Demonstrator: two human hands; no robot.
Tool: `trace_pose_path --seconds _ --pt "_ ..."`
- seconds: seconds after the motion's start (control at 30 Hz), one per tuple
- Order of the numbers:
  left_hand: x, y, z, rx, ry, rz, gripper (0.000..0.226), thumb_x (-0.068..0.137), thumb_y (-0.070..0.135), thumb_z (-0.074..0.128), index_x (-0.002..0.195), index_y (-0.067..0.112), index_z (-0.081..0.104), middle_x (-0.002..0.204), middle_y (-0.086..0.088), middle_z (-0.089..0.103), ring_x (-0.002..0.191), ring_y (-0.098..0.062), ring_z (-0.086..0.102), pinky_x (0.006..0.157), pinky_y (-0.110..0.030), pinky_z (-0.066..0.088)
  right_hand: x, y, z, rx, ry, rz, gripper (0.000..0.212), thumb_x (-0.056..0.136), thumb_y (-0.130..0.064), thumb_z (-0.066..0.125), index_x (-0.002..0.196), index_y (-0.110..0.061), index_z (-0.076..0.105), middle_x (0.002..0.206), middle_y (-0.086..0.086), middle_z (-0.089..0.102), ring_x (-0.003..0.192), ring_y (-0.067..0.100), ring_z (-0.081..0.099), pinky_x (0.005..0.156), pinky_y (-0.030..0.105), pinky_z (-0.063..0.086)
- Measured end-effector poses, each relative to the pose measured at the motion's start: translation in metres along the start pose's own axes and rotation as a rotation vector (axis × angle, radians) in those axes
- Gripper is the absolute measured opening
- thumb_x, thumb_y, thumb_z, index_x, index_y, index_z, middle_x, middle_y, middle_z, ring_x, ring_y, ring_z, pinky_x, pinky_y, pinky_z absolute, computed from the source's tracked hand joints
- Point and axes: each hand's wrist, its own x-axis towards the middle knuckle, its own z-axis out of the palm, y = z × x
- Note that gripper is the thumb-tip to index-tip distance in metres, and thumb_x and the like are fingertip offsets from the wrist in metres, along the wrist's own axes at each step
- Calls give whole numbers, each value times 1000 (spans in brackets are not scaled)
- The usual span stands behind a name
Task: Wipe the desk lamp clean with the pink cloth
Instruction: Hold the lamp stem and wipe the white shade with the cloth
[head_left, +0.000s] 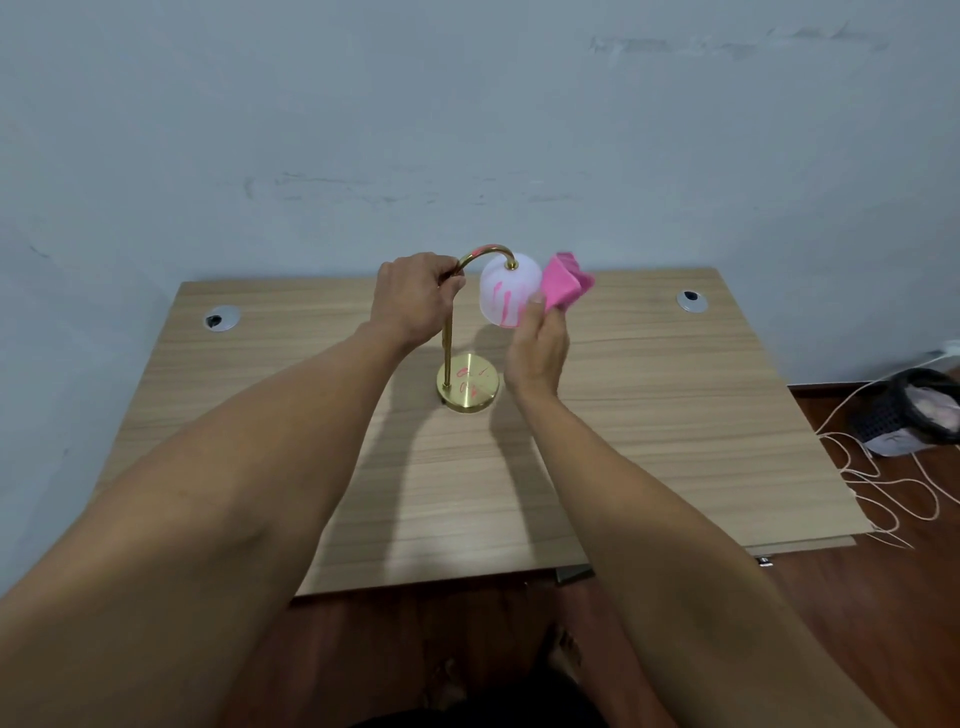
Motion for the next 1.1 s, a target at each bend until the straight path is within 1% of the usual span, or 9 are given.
trace_pose_path --seconds 0.07,0.17,0.33,0.57,0.73,0.83,0.97,1.03,1.1 --pt "0 0 -1 10 -4 8 20 98 27 57 94 16 73 91 -6 76 96 -34 67 92 -46 50 2 1 9 -138 -128 -168 53 110 -37 30 155 -9 36 158 12 43 149 27 35 120 37 32" --pt "0 0 -2 14 -8 9 20 98 27 57 94 16 73 90 -5 76 95 -32 67 91 -46 50 -3 14 13 -310 -182 -311 58 111 -31 29 163 -12 14 172 1 14 160 23 0 128 41 20" --pt "2 0 -1 8 -7 10 21 98 27 57 94 15 74 86 -6 75 92 -31 67 90 -45 51 -13 55 4 -593 -188 -604 62 106 -7 43 162 -3 16 171 14 12 157 43 4 126 52 24" --pt "1 0 0 5 -2 4 21 98 26 57 94 14 74 87 -8 75 93 -33 67 90 -46 51 -21 85 -10 -745 -191 -865 70 99 -4 55 155 6 13 162 27 29 152 38 23 115 67 35" --pt "0 2 0 8 -3 -18 21 98 27 56 95 15 74 89 -7 75 94 -33 66 93 -46 50 -31 81 -14 -674 -310 -442 60 107 -19 45 161 -12 22 169 11 23 157 28 13 121 55 33" --pt "-1 2 -1 1 -3 -20 21 98 26 56 95 15 74 88 -7 75 94 -34 66 93 -46 50 -35 67 -17 -487 -304 -153 50 108 -31 37 157 -28 34 161 5 41 144 27 43 103 44 46" --pt "-2 3 -2 0 -6 -22 21 98 26 56 92 15 73 84 -7 74 91 -33 65 91 -45 50 -18 38 -24 44 -9 429 44 108 -33 36 120 -2 64 120 21 68 103 31 63 81 38 49" --pt "-2 4 -2 5 -10 -28 21 98 26 55 91 16 72 83 -7 74 90 -33 65 91 -45 50 -8 26 -30 168 147 477 43 107 -31 38 108 1 65 113 21 69 105 37 66 90 48 53" --pt "-1 5 -2 1 -10 -34 21 97 25 55 90 16 72 82 -7 73 89 -34 64 90 -44 50 -4 13 -31 163 233 327 46 107 -36 37 105 -1 67 98 13 69 95 28 66 87 46 54"
